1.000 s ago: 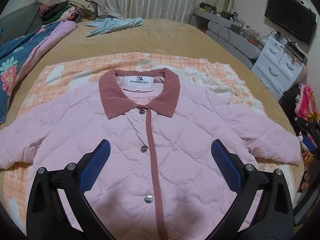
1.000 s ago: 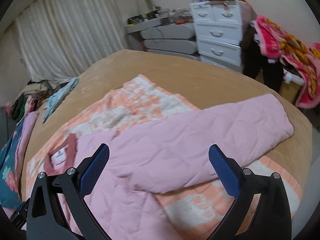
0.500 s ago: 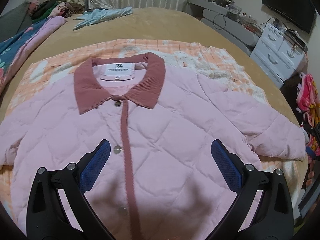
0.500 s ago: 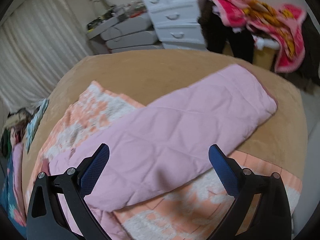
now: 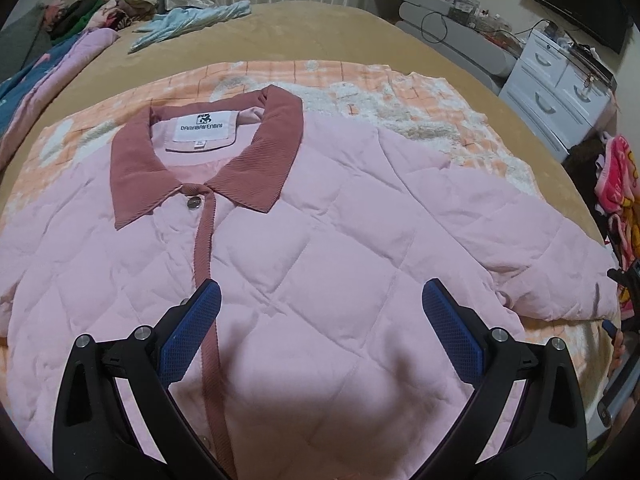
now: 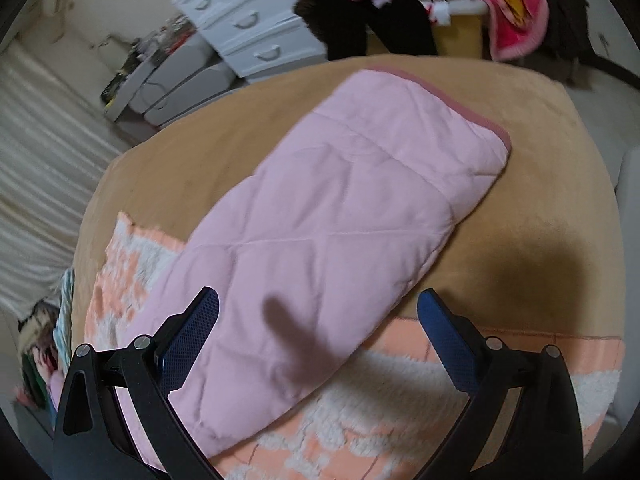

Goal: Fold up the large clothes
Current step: 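Move the right gripper over the jacket toward the sleeve cuff nearest it, then grasp the sleeve cuff with the right gripper and lift it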

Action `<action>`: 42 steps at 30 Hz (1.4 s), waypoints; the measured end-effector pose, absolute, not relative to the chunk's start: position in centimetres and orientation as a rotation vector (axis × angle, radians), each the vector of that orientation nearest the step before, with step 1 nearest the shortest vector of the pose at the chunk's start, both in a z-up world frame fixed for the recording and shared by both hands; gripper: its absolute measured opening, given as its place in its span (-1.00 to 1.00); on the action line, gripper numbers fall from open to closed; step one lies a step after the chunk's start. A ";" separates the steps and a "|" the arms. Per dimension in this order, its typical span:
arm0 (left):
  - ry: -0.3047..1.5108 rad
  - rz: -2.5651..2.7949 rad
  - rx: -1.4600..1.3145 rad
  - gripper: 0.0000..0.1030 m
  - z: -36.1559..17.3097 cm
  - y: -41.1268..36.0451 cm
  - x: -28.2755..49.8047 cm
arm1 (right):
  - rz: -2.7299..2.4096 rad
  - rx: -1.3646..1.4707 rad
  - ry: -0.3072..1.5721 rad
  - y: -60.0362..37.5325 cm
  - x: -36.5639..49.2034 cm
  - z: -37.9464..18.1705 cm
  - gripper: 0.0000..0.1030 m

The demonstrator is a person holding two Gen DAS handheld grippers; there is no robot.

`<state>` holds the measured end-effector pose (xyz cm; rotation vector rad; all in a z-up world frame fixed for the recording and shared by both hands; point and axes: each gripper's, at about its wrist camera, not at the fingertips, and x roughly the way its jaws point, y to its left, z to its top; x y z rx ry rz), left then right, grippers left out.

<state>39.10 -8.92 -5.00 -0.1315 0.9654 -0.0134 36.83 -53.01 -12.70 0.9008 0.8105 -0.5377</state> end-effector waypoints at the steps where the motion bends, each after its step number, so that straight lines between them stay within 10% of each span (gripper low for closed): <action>1: 0.965 -0.009 -0.129 0.84 -5.1 -8.8 39.2 | -0.544 0.913 0.812 -53.4 36.8 -13.0 0.92; 11: 0.964 0.005 -0.156 0.84 -5.1 -7.5 39.2 | -0.572 0.962 0.718 -55.8 37.3 -15.5 0.77; 18: 0.942 0.025 -0.151 0.84 -4.0 -6.3 38.7 | -0.484 0.965 0.640 -56.9 37.1 -15.2 -0.39; 21: 0.924 0.030 -0.163 0.84 -3.2 -5.6 38.3 | -0.428 0.885 0.602 -55.7 37.6 -12.8 -0.59; 42: 0.831 0.059 -0.176 0.84 4.1 -0.3 33.4 | -0.015 0.499 0.333 -41.5 35.2 4.1 -0.72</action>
